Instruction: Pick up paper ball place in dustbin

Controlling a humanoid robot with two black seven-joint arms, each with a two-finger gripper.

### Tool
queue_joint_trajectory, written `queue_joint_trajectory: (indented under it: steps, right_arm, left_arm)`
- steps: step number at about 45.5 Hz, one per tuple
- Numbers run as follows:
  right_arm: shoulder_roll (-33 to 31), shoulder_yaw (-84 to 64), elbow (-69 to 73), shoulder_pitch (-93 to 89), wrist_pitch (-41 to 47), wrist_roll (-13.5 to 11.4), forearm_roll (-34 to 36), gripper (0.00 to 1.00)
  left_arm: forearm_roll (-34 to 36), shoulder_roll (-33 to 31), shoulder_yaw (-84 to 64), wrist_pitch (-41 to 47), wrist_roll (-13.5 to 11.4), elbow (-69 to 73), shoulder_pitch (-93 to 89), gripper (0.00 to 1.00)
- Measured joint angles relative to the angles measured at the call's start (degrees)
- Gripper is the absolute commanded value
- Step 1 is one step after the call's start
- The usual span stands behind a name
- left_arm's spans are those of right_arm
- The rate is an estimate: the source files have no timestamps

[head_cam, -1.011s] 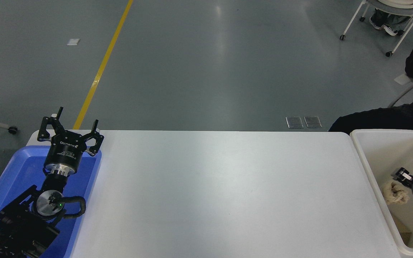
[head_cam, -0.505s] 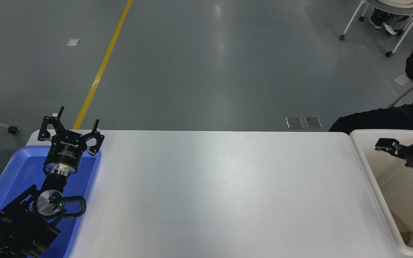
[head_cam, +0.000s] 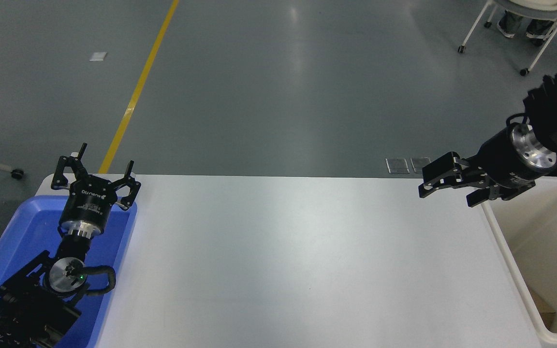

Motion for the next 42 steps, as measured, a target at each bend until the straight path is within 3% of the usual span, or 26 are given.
queue_joint_trajectory:
  steps: [10,21,42]
  right_arm:
    - [11.1,-1.3,2.8,6.7,1.8,-0.2,8.0,1.0]
    - [18.0,-1.1,3.2,9.0,2.5,-0.2,12.0,1.0]
    - [17.0,-3.4,2.7,9.7,2.7,-0.3,12.9,1.0]
  left_arm:
    - [0.0,0.0,-0.1,0.0,0.0,0.0,0.0,1.0]
    - [0.0,0.0,-0.1,0.1,0.0,0.0,0.0,1.0]
    - [-0.1,0.0,-0.1,0.1,0.0,0.0,0.0,1.0]
